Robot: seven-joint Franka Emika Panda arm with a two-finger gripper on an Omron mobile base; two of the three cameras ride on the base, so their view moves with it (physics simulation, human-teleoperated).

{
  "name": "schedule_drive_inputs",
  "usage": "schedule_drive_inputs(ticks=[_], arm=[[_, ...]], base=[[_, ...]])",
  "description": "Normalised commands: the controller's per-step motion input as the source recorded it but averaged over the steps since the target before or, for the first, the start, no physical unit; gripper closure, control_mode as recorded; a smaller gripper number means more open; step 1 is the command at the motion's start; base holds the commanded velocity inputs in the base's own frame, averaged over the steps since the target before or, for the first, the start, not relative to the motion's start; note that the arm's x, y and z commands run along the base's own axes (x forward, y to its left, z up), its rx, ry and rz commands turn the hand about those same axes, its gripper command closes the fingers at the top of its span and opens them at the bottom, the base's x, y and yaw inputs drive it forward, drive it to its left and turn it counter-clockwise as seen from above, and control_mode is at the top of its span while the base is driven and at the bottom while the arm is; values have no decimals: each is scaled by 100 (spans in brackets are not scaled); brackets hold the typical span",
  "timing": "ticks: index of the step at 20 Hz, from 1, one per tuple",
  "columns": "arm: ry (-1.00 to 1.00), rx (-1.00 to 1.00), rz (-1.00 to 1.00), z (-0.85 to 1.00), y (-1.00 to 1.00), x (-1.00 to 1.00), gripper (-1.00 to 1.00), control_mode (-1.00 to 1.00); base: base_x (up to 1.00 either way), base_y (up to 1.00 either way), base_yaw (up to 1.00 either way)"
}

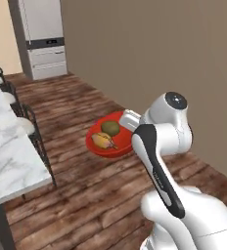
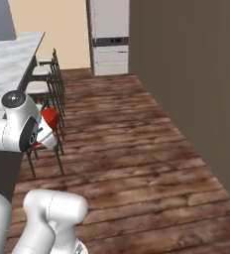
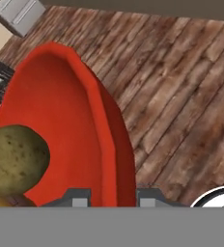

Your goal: The microwave is finished heating the chicken drumstick and potato. Take the bowl containing the food and place it on the dining counter.

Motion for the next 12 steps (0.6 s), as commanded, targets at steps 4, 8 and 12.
schedule_drive_inputs(ticks=[4, 8, 12], arm=[[0, 0, 0, 0, 0, 0, 100, 100], [0, 0, 0, 0, 0, 0, 100, 100], [0, 0, 0, 0, 0, 0, 100, 100]], base=[[100, -77, 47], [100, -30, 57], [100, -16, 63]])
